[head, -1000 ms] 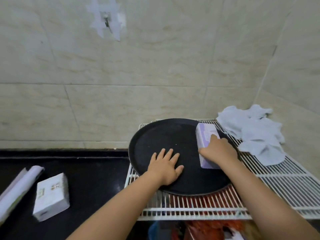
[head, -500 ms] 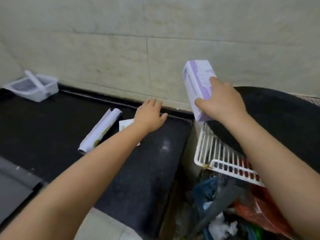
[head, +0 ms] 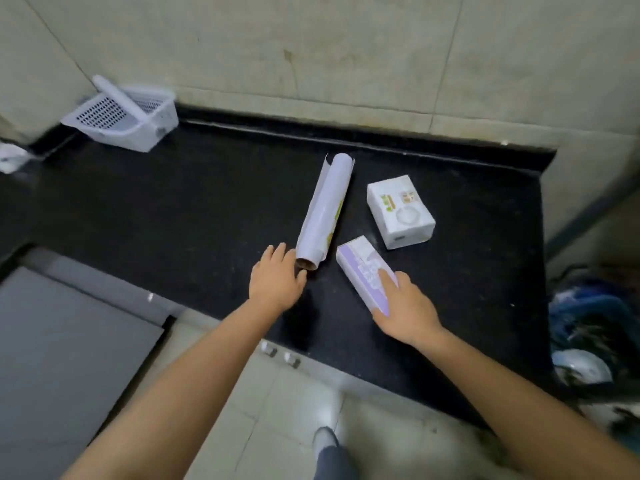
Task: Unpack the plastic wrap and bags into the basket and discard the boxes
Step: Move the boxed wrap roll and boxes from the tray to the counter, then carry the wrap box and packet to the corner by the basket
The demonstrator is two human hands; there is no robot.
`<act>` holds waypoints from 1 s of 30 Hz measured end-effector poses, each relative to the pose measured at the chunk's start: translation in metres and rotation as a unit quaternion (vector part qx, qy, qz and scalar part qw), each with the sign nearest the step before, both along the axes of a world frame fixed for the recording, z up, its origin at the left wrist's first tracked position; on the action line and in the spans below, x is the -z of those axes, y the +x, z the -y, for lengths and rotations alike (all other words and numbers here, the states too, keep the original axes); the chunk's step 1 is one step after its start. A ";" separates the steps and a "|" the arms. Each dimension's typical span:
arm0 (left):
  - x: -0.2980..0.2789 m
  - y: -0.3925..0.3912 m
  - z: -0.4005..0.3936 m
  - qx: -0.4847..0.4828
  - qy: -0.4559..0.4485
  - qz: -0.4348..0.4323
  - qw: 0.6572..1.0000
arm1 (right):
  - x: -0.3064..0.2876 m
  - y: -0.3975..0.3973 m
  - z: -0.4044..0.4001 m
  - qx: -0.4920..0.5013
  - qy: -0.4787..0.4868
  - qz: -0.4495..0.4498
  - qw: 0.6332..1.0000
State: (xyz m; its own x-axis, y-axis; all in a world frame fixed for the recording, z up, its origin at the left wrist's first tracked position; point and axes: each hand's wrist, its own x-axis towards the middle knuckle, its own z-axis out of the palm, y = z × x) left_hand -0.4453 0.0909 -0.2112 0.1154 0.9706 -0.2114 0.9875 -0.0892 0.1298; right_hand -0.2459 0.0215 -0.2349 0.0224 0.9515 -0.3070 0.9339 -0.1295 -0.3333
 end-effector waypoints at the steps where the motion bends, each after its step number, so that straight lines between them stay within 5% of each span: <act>1: 0.003 -0.009 -0.005 0.009 -0.006 0.002 1.000 | 0.005 -0.007 -0.001 0.011 0.004 0.018 1.000; 6: 0.014 -0.022 -0.029 0.048 -0.019 0.029 0.998 | 0.011 -0.017 -0.007 0.013 -0.033 0.114 0.993; 9: 0.018 -0.014 -0.043 0.065 -0.028 0.046 0.996 | 0.007 -0.013 -0.013 0.018 -0.056 0.087 0.995; 14: 0.012 0.010 -0.064 0.086 -0.027 0.076 0.993 | -0.022 0.013 -0.042 0.115 0.076 -0.039 0.990; 22: 0.014 0.029 -0.095 0.111 -0.007 0.073 0.991 | -0.027 0.038 -0.112 0.184 0.144 -0.078 0.969; 30: 0.022 0.035 -0.120 0.109 -0.039 0.074 0.991 | -0.009 0.031 -0.160 0.220 0.017 0.077 0.972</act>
State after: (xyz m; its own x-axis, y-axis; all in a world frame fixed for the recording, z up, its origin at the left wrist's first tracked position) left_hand -0.4100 0.2111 -0.2332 0.3551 0.9006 -0.2508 0.9160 -0.2815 0.2858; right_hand -0.2147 0.1814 -0.2259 0.4723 0.8490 -0.2369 0.8301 -0.5188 -0.2045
